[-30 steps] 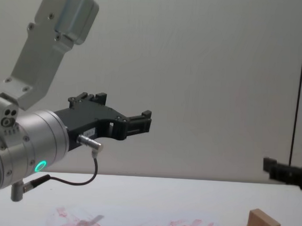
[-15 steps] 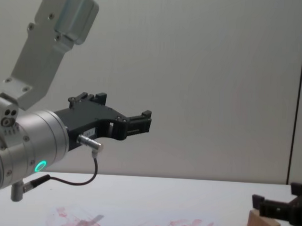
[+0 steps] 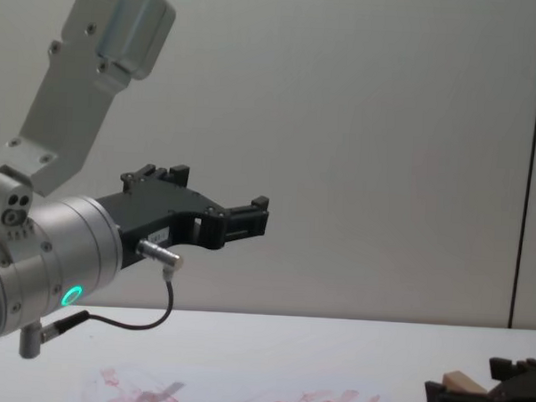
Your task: Use the one hand to pick up the stamp and affix it onto the A4 paper.
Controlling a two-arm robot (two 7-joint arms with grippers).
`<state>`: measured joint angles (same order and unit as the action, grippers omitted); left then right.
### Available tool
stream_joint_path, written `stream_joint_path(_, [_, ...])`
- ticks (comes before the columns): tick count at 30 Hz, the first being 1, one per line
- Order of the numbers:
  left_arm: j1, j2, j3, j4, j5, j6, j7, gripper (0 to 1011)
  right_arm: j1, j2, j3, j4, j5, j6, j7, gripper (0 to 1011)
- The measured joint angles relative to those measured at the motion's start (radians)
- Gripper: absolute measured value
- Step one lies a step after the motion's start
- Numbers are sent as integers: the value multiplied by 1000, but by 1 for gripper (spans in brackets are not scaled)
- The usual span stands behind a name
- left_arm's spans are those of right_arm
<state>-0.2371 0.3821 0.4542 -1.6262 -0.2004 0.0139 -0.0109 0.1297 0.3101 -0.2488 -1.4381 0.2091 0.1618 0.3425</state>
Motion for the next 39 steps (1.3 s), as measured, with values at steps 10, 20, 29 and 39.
stream_joint_path(10, [0, 0, 0, 0, 0, 0, 0, 1002, 9, -4, -5, 22, -6, 13, 9, 814])
stream_joint_path(20, [0, 0, 0, 0, 0, 0, 0, 1002, 10, -2, -4, 26, -6, 13, 10, 503])
stream_joint_path(29, [0, 0, 0, 0, 0, 0, 0, 1003, 12, -2, -3, 30, -2, 3, 12, 223])
stream_joint_path(39, [0, 0, 0, 0, 0, 0, 0, 1003, 21, -8, -6, 22, 13, -28, 29, 216])
